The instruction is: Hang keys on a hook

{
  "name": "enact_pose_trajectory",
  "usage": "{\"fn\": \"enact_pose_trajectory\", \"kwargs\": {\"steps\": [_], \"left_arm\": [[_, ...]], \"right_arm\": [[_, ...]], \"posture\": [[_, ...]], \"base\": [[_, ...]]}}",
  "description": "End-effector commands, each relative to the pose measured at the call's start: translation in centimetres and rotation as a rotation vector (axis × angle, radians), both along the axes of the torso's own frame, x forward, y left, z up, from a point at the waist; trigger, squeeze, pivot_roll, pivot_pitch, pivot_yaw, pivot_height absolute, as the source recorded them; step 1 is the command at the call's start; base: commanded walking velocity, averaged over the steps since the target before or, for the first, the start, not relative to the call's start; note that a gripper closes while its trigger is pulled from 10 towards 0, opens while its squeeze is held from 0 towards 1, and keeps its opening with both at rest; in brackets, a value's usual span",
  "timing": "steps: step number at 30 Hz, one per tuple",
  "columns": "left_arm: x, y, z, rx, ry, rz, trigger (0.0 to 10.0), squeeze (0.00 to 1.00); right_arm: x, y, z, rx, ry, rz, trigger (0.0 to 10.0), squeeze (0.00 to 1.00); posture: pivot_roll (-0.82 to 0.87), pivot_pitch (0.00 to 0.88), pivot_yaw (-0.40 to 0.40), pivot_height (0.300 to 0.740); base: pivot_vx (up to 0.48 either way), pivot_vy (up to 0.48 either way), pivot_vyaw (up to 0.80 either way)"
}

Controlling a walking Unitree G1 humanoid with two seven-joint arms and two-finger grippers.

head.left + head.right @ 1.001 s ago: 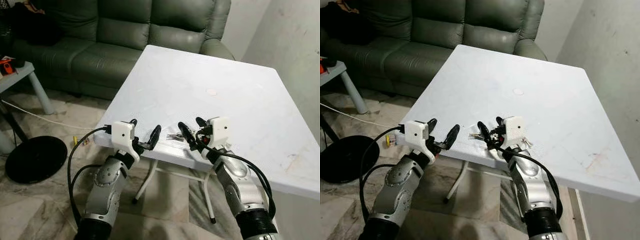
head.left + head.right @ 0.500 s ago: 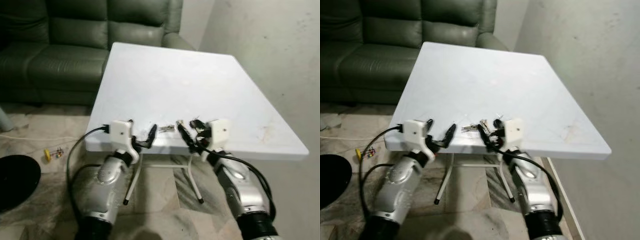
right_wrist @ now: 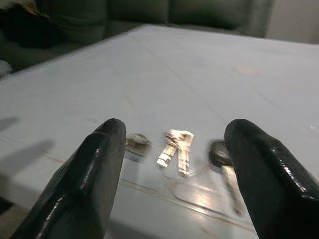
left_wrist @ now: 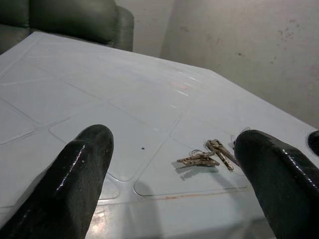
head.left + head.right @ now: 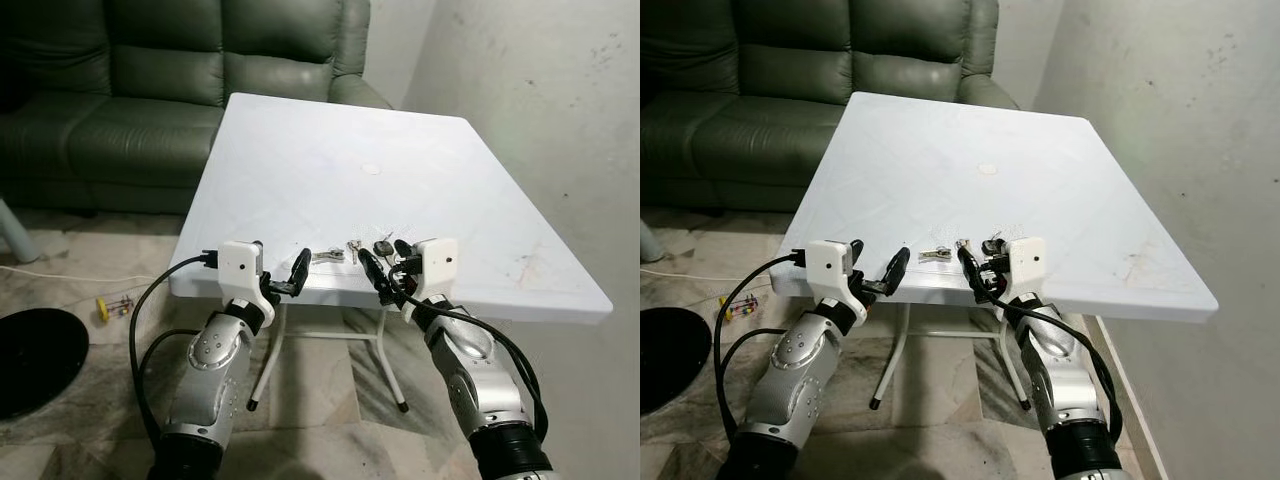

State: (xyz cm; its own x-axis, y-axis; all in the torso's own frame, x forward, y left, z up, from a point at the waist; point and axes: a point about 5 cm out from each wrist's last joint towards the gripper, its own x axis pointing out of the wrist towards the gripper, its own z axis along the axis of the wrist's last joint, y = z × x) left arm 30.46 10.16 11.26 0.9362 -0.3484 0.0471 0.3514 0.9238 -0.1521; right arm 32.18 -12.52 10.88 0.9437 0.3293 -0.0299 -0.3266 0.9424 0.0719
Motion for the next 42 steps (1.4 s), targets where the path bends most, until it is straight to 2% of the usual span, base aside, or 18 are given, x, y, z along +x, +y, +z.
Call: {"fn": "enact_pose_trajectory", "kwargs": {"steps": [1,7,13,15,21,23,24,25,26,34,35,42], "left_arm": [[-0.2,-0.5,0.4,0.012,-0.015,-0.038,10.0,0.0],[-0.9,-0.8,0.9,0.019,-0.035,-0.098,10.0,0.0],[-1.4,-0.9,1.0,0.03,-0.038,-0.114,10.0,0.0],[-1.8,-1.0,1.3,0.039,-0.046,-0.131,10.0,0.0],[-2.2,-1.0,1.6,0.038,-0.048,-0.147,10.0,0.0],[-2.2,-1.0,1.6,0.04,-0.047,-0.147,10.0,0.0],[-2.2,-1.0,1.7,0.041,-0.047,-0.148,10.0,0.0],[-2.2,-1.0,1.7,0.042,-0.047,-0.15,10.0,0.0],[-2.2,-1.0,1.8,0.042,-0.048,-0.15,10.0,0.0],[-2.0,-1.4,2.4,0.037,-0.062,-0.169,10.0,0.0],[-2.0,-1.5,2.5,0.036,-0.064,-0.174,10.0,0.0],[-2.2,-2.1,2.9,0.028,-0.066,-0.196,10.0,0.0]], "right_arm": [[0.5,-0.7,0.4,-0.031,-0.005,-0.056,10.0,0.0],[0.9,-1.2,0.5,-0.036,0.016,-0.094,10.0,0.0],[1.0,-1.5,1.3,-0.051,-0.064,-0.119,10.0,0.0],[1.8,-1.6,0.9,-0.058,0.013,-0.139,10.0,0.0],[2.8,-1.3,1.0,-0.083,0.038,-0.162,10.0,0.0],[3.1,-1.0,1.2,-0.05,0.034,-0.142,10.0,0.0],[3.3,-0.9,1.2,-0.049,0.038,-0.15,10.0,0.93],[3.5,-0.9,1.3,-0.052,0.042,-0.158,10.0,0.93],[3.7,-0.7,1.4,-0.042,0.038,-0.158,10.0,1.0],[4.7,0.3,1.8,-0.028,0.055,-0.162,10.0,1.0],[4.9,0.8,1.9,-0.028,0.059,-0.157,10.0,0.0],[5.6,1.8,2.3,0.035,0.091,-0.178,10.0,0.0]], "posture": [[0.05,0.0,-0.122,0.715],[0.05,0.0,-0.122,0.715],[0.06,0.0,-0.123,0.715],[0.07,0.014,-0.127,0.715],[0.08,0.033,-0.129,0.715],[0.08,0.036,-0.13,0.715],[0.08,0.039,-0.13,0.715],[0.08,0.039,-0.13,0.715],[0.08,0.041,-0.131,0.715],[0.09,0.043,-0.132,0.715],[0.09,0.048,-0.131,0.715],[0.09,0.066,-0.132,0.715]], "base": [[0.0,0.0,0.0],[0.0,0.0,0.0],[0.0,0.0,0.0],[0.0,0.0,0.0],[0.0,0.0,0.0],[0.0,0.0,0.0],[0.0,0.0,0.0],[0.0,0.0,0.0],[0.0,0.0,0.0],[0.0,0.0,0.0],[0.0,0.0,0.0],[0.0,0.0,0.0]]}}
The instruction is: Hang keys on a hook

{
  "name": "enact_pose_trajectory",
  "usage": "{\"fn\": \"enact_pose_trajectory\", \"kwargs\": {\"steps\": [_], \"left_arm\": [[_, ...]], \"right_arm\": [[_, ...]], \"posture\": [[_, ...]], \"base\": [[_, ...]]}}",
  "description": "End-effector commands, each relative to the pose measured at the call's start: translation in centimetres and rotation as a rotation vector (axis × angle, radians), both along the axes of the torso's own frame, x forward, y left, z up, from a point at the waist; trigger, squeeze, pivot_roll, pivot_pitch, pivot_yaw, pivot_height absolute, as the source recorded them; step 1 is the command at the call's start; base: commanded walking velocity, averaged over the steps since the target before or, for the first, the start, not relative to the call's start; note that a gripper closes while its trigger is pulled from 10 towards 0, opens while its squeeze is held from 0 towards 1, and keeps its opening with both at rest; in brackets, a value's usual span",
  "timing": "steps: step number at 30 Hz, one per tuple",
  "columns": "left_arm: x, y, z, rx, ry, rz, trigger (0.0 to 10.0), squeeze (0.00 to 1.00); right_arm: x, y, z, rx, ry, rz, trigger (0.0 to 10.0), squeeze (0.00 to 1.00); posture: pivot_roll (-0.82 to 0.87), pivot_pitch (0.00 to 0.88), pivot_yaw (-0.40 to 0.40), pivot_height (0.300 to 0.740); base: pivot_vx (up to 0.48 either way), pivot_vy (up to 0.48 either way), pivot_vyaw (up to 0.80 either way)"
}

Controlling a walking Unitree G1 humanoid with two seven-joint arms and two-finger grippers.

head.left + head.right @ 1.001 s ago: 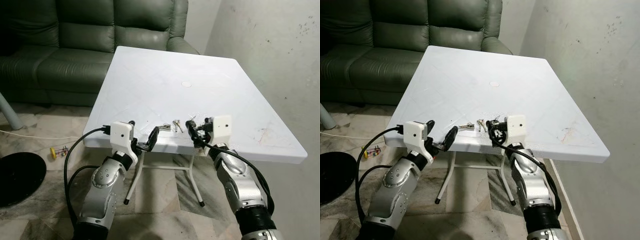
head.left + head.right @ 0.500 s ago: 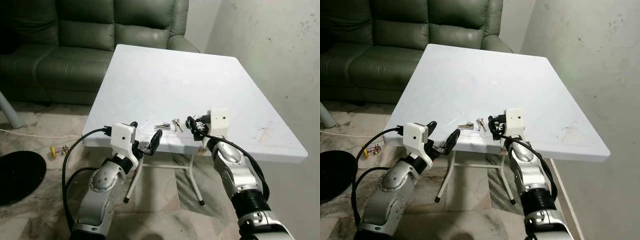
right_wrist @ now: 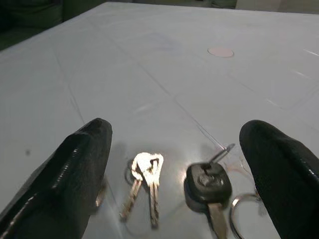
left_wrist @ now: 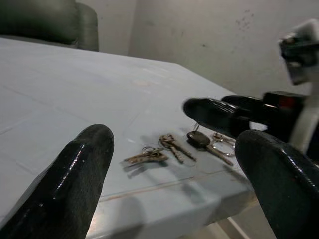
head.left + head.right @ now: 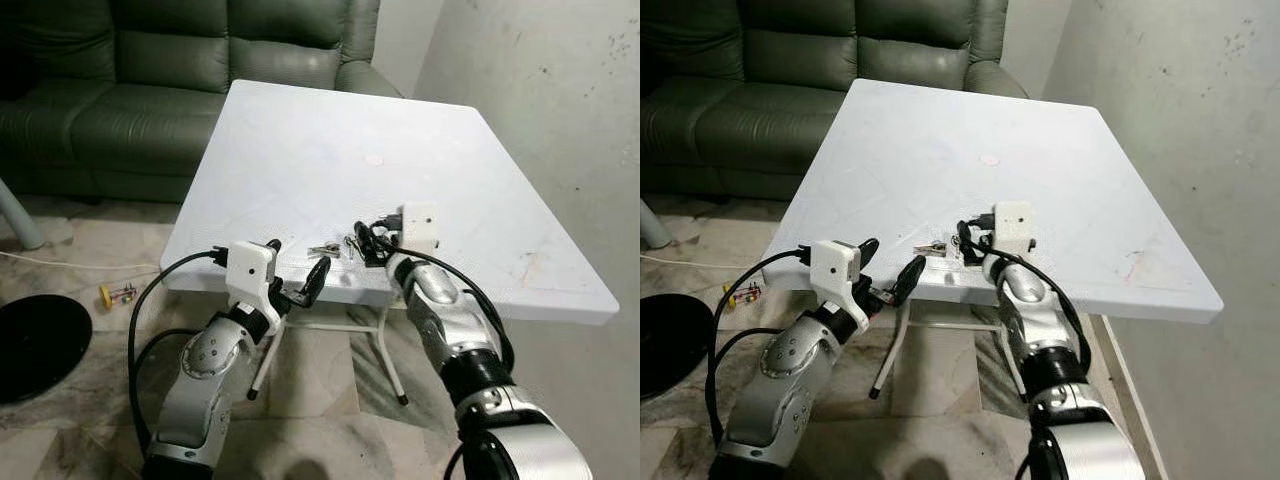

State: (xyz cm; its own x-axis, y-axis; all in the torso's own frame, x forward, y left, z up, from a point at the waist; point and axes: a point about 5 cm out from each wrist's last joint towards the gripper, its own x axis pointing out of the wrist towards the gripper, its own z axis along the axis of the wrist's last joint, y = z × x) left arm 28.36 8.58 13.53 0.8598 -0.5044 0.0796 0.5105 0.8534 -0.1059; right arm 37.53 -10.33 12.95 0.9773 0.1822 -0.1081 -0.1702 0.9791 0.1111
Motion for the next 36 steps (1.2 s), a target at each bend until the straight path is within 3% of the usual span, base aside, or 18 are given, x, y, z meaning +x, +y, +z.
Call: {"fn": "enact_pose_trajectory", "kwargs": {"steps": [1,6,17,36], "left_arm": [[-0.3,-0.8,0.6,-0.005,-0.014,-0.036,10.0,0.0],[-1.0,-1.2,0.5,-0.008,-0.005,-0.055,10.0,0.0],[-2.7,-1.7,0.6,-0.027,0.026,-0.106,10.0,0.0],[-3.6,-1.7,0.9,-0.024,0.054,-0.119,10.0,0.0]], "right_arm": [[0.5,0.0,0.4,0.047,0.013,-0.028,10.0,0.0],[0.9,0.9,0.9,0.087,0.021,-0.041,10.0,0.0],[1.2,2.2,1.2,0.08,0.037,-0.086,10.0,0.0],[1.9,2.2,2.2,0.08,0.059,-0.22,10.0,0.0]], "posture": [[0.09,0.074,-0.133,0.715],[0.1,0.092,-0.132,0.715],[0.12,0.134,-0.135,0.715],[0.13,0.189,-0.128,0.715]], "base": [[0.0,0.0,0.0],[0.0,0.0,0.0],[0.0,0.0,0.0],[0.0,0.0,0.0]]}}
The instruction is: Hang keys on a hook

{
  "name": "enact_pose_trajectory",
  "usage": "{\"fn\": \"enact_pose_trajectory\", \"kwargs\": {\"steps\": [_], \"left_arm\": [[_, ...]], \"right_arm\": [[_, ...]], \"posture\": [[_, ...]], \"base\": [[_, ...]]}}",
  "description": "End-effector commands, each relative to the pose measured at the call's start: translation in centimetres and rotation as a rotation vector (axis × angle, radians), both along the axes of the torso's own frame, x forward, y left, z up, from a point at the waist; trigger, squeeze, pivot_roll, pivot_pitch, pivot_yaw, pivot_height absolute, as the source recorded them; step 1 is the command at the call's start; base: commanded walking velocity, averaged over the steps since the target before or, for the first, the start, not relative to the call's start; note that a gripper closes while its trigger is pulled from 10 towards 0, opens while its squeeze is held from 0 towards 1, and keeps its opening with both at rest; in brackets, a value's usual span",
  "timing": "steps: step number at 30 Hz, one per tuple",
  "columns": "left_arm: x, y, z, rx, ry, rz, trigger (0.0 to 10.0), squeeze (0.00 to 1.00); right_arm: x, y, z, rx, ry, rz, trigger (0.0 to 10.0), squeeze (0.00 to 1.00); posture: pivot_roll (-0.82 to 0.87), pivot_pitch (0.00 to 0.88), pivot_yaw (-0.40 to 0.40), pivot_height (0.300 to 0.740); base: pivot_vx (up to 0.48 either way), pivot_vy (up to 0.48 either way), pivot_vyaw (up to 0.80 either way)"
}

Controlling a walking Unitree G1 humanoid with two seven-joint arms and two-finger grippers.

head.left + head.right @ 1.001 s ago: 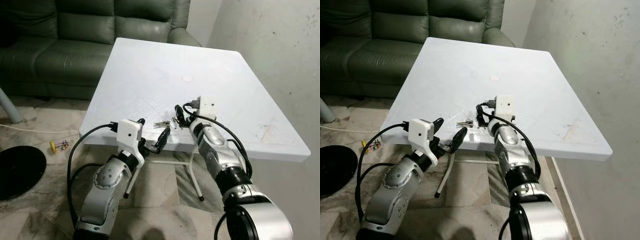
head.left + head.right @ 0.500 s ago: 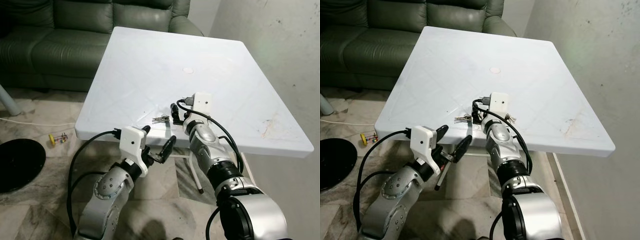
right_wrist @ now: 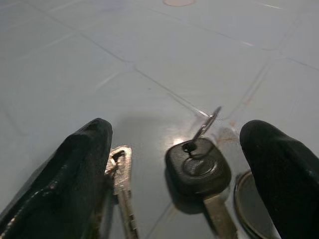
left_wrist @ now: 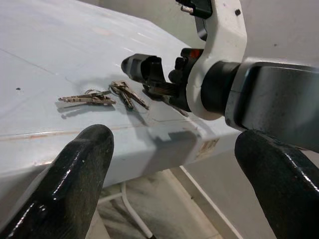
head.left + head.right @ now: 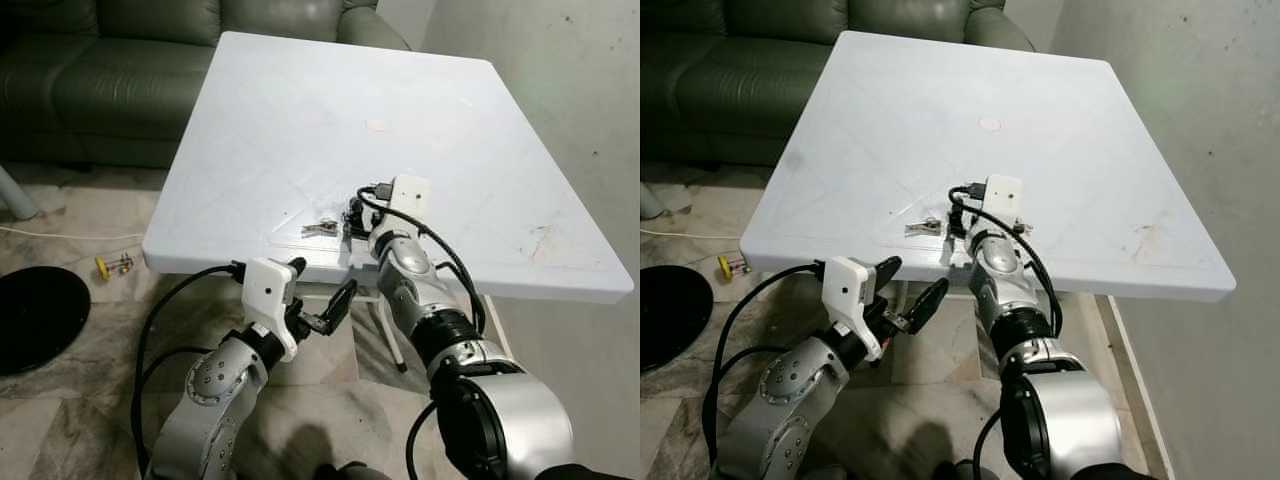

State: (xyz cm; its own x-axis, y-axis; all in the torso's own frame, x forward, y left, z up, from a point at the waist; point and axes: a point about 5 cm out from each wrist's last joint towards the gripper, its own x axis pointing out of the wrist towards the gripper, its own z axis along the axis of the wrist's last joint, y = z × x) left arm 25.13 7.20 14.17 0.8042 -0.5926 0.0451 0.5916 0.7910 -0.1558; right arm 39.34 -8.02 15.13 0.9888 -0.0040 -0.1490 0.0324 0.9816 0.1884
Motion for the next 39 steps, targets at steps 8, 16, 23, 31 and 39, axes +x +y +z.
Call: {"fn": "enact_pose_trajectory", "kwargs": {"steps": [8,16,23,31,39], "left_arm": [[-0.6,-0.3,0.3,-0.006,0.007,-0.006,10.0,0.0],[-0.6,-0.3,0.4,-0.008,0.012,0.002,10.0,0.0],[-0.6,-0.4,0.5,-0.012,0.011,0.004,10.0,0.0],[-0.6,-0.5,0.6,-0.013,0.012,0.006,10.0,0.0],[-0.6,-0.5,0.6,-0.015,0.011,0.007,10.0,0.0]], "right_arm": [[0.1,0.6,0.4,-0.009,0.007,-0.039,6.3,0.0],[0.2,0.9,0.9,-0.025,-0.021,-0.056,0.0,0.0],[0.2,1.1,1.4,-0.033,-0.05,-0.073,0.0,0.0],[0.3,1.3,1.7,-0.036,-0.066,-0.078,0.0,0.0],[0.2,1.6,1.8,-0.038,-0.072,-0.072,0.0,0.0]], "posture": [[0.13,0.198,-0.126,0.715],[0.14,0.201,-0.126,0.715],[0.14,0.206,-0.126,0.715],[0.14,0.207,-0.128,0.715],[0.15,0.21,-0.129,0.715]], "base": [[0.0,0.0,0.0],[0.0,0.0,0.0],[0.0,0.0,0.0],[0.0,0.0,0.0],[0.0,0.0,0.0]]}}
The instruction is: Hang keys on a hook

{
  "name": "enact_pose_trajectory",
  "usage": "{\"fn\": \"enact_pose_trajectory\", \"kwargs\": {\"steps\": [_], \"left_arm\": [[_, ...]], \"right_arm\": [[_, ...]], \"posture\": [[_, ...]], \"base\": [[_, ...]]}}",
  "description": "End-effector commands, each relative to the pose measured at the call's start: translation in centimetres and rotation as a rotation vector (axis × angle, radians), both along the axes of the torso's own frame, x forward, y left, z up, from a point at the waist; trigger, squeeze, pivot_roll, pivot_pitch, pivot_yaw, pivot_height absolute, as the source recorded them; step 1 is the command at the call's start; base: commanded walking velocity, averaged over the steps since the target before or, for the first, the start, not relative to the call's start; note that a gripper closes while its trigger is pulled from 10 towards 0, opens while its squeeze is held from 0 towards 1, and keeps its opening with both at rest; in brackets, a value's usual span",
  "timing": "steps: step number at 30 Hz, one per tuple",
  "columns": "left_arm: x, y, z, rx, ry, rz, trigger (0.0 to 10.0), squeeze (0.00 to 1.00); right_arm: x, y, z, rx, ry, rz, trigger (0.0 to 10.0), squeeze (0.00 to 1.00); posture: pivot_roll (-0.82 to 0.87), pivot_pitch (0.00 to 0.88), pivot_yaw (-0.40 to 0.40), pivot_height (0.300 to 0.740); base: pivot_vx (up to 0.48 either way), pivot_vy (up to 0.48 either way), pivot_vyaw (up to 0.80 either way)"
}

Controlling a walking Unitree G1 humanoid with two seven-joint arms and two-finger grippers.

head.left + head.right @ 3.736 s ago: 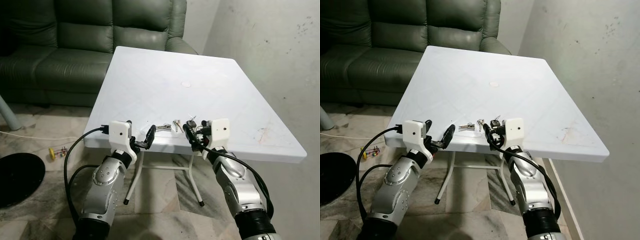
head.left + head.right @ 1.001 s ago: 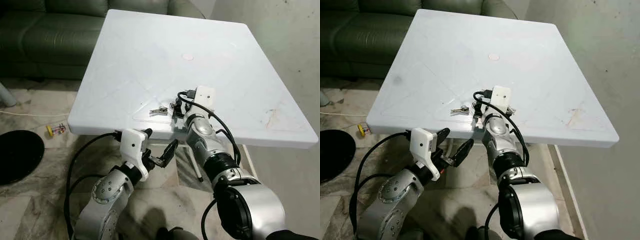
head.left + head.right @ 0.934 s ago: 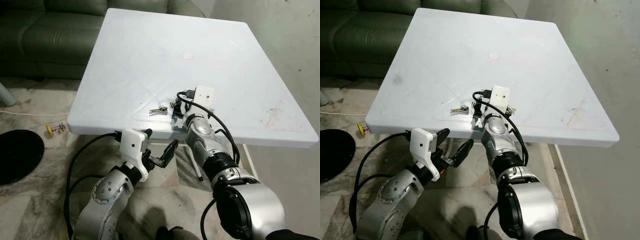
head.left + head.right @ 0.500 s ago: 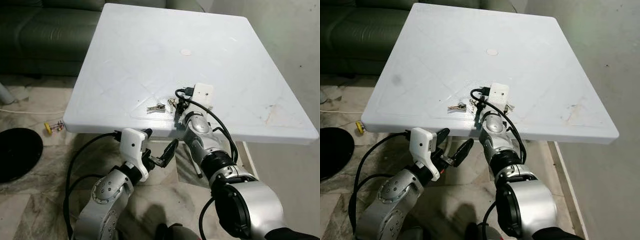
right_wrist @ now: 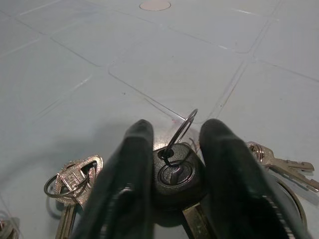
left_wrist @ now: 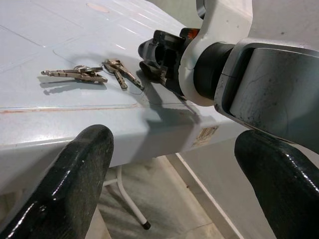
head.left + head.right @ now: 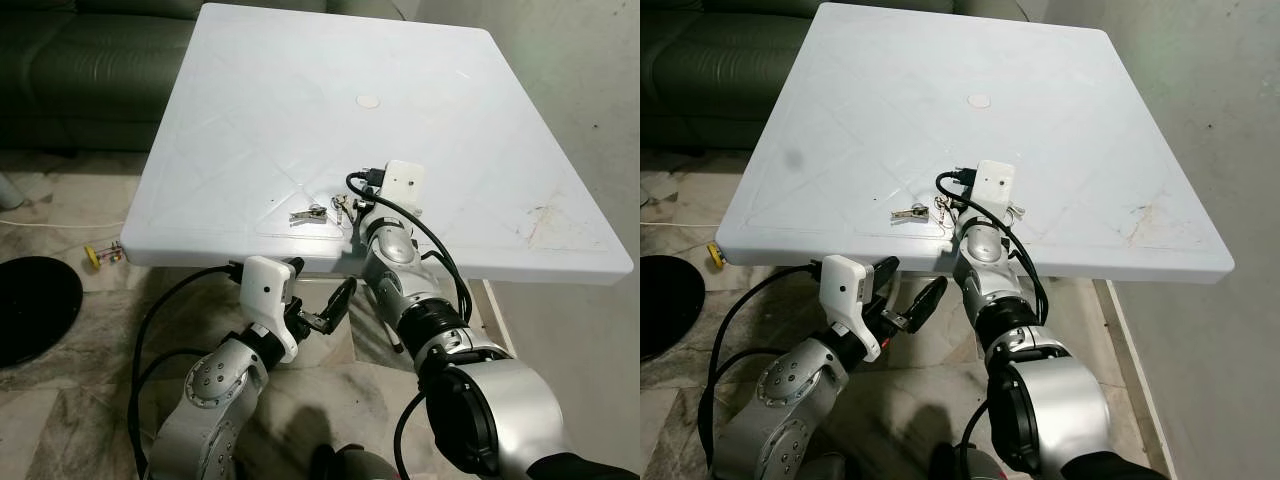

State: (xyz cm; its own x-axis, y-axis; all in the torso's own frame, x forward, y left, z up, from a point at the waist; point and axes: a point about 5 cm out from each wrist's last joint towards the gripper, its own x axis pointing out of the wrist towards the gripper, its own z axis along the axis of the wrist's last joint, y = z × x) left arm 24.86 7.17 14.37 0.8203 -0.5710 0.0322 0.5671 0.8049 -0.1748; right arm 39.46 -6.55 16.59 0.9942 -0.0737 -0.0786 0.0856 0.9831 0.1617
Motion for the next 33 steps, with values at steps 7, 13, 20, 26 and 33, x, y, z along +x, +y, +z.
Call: {"fn": "enact_pose_trajectory", "kwargs": {"steps": [7,13,20,26,33], "left_arm": [[-0.4,-0.5,0.5,-0.01,-0.01,-0.017,10.0,0.0],[-0.5,-0.5,0.5,-0.012,-0.009,-0.014,10.0,0.0],[-0.5,-0.5,0.6,-0.019,-0.009,-0.005,10.0,0.0],[-0.2,-0.5,0.7,-0.027,-0.019,0.004,10.0,0.0],[0.3,-0.6,1.0,-0.043,-0.033,0.016,10.0,0.0]], "right_arm": [[0.1,0.3,0.2,-0.01,0.0,-0.005,0.0,0.0],[0.1,0.5,0.3,-0.019,-0.007,0.001,0.0,0.0],[0.1,0.6,0.4,-0.028,-0.011,0.007,0.0,0.0],[0.3,0.5,1.2,0.001,-0.041,0.026,0.0,0.0],[0.7,-0.4,2.6,0.034,-0.115,0.045,0.0,0.0]], "posture": [[0.15,0.212,-0.13,0.715],[0.16,0.212,-0.133,0.715],[0.16,0.208,-0.139,0.715],[0.16,0.2,-0.139,0.715],[0.15,0.176,-0.14,0.715]], "base": [[0.0,0.0,0.0],[0.0,0.0,0.0],[0.0,0.0,0.0],[0.0,0.0,0.0],[0.0,0.0,0.0]]}}
